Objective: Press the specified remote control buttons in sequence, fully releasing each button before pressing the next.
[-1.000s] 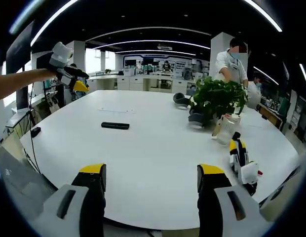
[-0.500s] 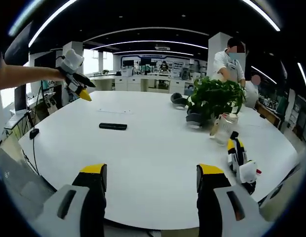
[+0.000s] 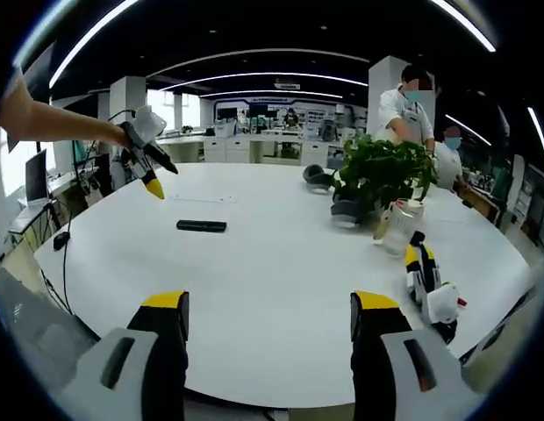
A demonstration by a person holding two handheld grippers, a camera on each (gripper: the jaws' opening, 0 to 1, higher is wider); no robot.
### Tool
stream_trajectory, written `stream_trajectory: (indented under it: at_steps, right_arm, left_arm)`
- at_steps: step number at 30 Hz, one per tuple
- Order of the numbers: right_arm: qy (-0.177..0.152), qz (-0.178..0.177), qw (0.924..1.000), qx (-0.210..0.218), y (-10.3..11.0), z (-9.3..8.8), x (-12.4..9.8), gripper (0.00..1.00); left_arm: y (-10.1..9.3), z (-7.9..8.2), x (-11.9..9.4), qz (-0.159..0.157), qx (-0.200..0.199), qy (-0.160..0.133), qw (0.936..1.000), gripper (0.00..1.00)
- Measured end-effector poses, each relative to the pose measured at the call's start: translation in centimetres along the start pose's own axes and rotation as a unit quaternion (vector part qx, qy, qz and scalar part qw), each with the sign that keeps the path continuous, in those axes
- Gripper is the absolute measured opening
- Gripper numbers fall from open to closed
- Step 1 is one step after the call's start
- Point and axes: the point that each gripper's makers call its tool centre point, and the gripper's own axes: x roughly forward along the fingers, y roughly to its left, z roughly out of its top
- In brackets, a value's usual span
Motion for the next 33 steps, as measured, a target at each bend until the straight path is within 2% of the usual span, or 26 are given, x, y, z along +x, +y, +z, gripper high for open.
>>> stream_trajectory:
  at_steps: [3, 5, 9, 14, 24, 33]
  right_arm:
    - [0.001, 0.0, 1.0, -0.003, 0.0, 0.0, 0.0, 0.78]
    - [0.002, -0.002, 1.0, -0.003, 0.0, 0.0, 0.0, 0.78]
    - [0.005, -0.003, 1.0, -0.003, -0.1, -0.1, 0.1, 0.77]
    - [0.01, -0.006, 0.9999, -0.003, -0.3, -0.3, 0.2, 0.77]
    - [0.022, -0.009, 0.9997, -0.008, -0.3, -0.7, 0.3, 0.76]
    - [0.031, -0.009, 0.9994, -0.011, -0.3, -1.0, 0.5, 0.76]
  left_arm:
    - [0.6, -0.7, 1.1, 0.0, 0.015, 0.033, 0.9993, 0.82]
    - [0.8, -0.9, 2.0, -0.008, 0.016, 0.041, 0.999, 0.82]
    - [1.1, -1.0, 3.5, -0.018, 0.007, 0.044, 0.9989, 0.82]
    - [1.2, -1.8, 5.5, -0.03, 0.012, 0.06, 0.9976, 0.82]
    - [1.8, -4.3, 8.5, -0.043, -0.004, 0.082, 0.9957, 0.81]
    - [1.6, -5.5, 10.5, -0.051, -0.003, 0.084, 0.9951, 0.71]
